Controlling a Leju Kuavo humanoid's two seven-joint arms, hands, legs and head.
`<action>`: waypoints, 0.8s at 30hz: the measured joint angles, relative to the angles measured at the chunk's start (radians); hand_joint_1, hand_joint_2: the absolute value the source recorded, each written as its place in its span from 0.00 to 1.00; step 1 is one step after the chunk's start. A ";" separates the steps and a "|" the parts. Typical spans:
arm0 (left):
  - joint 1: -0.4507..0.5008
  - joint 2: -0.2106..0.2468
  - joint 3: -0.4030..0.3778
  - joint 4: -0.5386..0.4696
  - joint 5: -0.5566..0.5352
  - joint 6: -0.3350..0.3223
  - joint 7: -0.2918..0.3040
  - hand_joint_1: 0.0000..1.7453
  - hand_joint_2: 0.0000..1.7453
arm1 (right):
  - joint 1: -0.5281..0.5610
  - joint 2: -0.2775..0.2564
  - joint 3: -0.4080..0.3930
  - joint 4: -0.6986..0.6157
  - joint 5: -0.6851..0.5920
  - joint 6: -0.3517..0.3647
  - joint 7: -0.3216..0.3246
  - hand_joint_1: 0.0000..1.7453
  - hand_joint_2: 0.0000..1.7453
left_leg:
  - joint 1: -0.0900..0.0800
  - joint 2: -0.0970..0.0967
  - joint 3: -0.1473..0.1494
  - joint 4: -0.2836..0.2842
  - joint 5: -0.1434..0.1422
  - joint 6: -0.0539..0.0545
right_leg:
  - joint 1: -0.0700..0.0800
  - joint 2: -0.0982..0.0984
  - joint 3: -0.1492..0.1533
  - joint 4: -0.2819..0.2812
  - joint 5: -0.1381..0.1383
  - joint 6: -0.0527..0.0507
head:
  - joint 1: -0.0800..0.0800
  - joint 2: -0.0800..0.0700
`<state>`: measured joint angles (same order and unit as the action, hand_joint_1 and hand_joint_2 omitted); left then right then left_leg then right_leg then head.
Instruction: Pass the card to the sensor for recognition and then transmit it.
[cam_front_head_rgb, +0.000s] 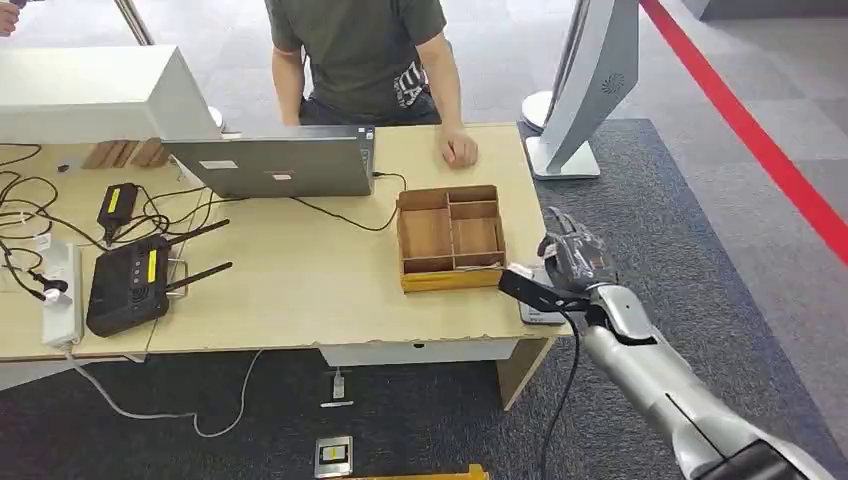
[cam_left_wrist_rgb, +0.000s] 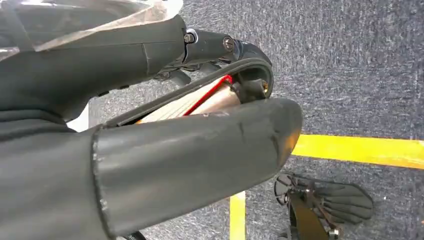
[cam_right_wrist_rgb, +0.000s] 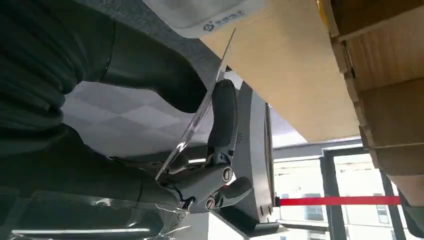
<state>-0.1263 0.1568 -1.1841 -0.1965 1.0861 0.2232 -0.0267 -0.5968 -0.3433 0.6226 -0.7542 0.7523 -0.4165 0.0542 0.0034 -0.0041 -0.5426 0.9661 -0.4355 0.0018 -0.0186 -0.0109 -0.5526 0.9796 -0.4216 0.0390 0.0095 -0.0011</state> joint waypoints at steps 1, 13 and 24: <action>0.000 0.000 0.000 0.000 0.000 0.000 0.000 0.00 0.00 | 0.002 0.002 0.002 0.005 -0.002 -0.001 -0.002 1.00 1.00 | 0.000 0.000 0.000 0.000 0.000 0.000 | 0.000 0.000 0.000 0.000 0.000 0.000 | 0.000 0.000; 0.000 0.004 0.000 0.000 0.010 0.005 0.000 0.00 0.00 | 0.015 0.016 0.015 0.052 -0.023 -0.010 -0.008 1.00 1.00 | 0.000 0.000 0.000 0.000 0.000 0.000 | 0.000 0.000 0.000 0.000 0.000 0.000 | 0.000 0.000; 0.000 0.008 0.000 0.000 0.009 0.006 -0.006 0.00 0.00 | 0.018 0.021 0.023 0.085 -0.050 -0.012 -0.019 1.00 1.00 | 0.000 0.000 0.000 0.000 0.000 0.000 | 0.000 0.000 0.000 0.000 0.000 0.000 | 0.000 0.000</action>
<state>-0.1259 0.1652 -1.1837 -0.1965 1.0948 0.2293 -0.0328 -0.5784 -0.3223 0.6451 -0.6687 0.7019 -0.4288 0.0355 0.0033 -0.0039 -0.5424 0.9661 -0.4355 0.0018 -0.0186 -0.0109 -0.5526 0.9795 -0.4216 0.0390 0.0095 -0.0011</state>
